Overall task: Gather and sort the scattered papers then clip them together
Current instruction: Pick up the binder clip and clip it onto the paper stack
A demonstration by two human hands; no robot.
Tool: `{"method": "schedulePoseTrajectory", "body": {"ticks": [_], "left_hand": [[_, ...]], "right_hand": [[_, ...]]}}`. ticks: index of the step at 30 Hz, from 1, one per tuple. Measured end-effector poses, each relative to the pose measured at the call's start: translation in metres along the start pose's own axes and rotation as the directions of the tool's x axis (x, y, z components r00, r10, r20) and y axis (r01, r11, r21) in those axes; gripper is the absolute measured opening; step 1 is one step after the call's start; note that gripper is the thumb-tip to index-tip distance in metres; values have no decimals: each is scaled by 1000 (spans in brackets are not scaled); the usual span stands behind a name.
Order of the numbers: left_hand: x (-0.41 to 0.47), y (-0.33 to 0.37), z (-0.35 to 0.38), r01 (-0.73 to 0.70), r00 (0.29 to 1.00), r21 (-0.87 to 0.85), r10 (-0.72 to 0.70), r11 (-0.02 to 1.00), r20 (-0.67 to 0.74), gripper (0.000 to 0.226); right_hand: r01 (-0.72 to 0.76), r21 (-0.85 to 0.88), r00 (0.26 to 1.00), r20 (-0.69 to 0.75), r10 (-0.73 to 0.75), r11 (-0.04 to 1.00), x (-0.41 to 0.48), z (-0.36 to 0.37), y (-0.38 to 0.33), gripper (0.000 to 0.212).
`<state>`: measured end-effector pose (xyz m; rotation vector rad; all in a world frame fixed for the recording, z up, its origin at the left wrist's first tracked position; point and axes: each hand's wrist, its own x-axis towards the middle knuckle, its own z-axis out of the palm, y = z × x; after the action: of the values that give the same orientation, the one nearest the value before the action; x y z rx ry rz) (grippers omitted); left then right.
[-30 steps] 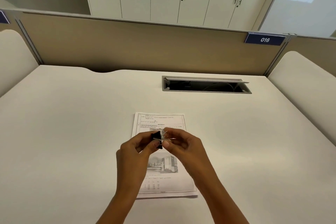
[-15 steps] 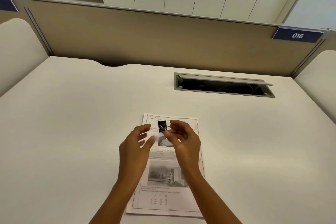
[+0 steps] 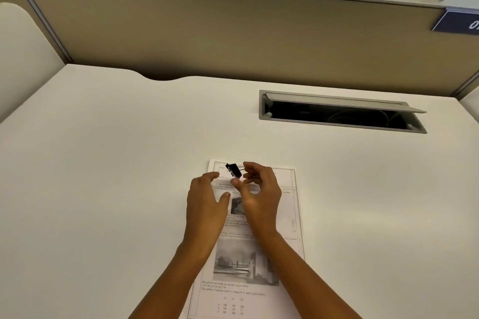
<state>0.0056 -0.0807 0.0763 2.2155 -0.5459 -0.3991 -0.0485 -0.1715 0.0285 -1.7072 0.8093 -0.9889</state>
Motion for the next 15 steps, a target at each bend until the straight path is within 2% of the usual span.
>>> {"method": "schedulePoseTrajectory", "body": {"ticks": [4, 9, 15], "left_hand": [[7, -2, 7, 16, 1000, 26, -17, 1000, 13, 57], [10, 1, 14, 150, 988, -12, -151, 989, -28, 77], [28, -8, 10, 200, 976, -95, -206, 975, -67, 73]], "right_hand": [[9, -5, 1000, -4, -9, 1000, 0, 1, 8, 41], [21, 0, 1000, 18, -21, 1000, 0, 0, 10, 40], [66, -16, 997, 38, -66, 998, 1, -1, 9, 39]]}}
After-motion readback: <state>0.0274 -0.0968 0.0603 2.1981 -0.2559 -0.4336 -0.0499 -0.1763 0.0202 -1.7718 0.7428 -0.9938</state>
